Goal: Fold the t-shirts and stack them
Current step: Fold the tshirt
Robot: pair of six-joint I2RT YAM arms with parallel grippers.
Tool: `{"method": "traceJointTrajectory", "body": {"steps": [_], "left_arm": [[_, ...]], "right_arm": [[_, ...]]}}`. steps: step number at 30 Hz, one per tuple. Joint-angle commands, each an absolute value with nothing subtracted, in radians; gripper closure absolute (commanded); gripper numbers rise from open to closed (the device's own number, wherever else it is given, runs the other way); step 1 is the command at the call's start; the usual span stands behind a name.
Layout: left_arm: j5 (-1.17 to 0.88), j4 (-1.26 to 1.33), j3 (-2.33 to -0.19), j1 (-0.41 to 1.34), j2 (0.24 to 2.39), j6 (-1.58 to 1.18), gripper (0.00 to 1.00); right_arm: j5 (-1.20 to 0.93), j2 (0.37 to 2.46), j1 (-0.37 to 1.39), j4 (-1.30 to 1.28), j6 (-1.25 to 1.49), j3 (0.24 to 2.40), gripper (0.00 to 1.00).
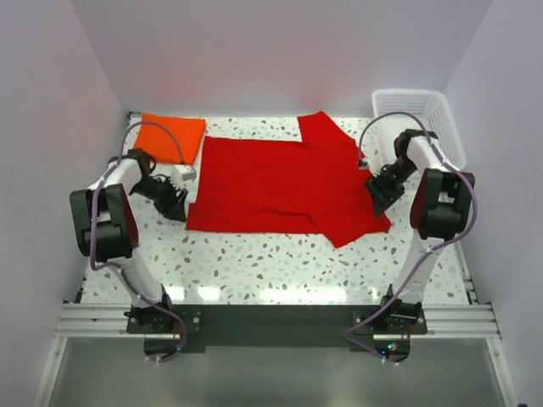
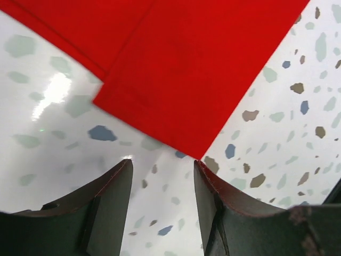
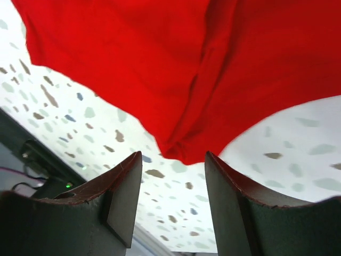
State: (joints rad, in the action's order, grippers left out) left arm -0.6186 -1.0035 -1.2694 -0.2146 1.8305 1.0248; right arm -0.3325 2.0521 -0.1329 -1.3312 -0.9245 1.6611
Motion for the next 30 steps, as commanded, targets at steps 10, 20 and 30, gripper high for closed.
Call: {"method": "traceJointTrajectory", "body": {"steps": [10,20,30], "left_arm": [[-0.667,-0.907,-1.163,-0.209,1.842,0.821,0.37],[-0.704,-0.905,-1.183,-0.209,1.876,0.790,0.44],[-0.744,-0.896,-1.212,-0.209,1.922,0.744,0.60]], "right_arm": [[-0.307,2.003,-0.170,-1.339,-0.862,1.471,0.49],[-0.342,2.026,-0.170,-1.308,-0.844,1.474,0.59],[-0.379,2.033,-0.172,-1.353,-0.859,1.511,0.78]]}}
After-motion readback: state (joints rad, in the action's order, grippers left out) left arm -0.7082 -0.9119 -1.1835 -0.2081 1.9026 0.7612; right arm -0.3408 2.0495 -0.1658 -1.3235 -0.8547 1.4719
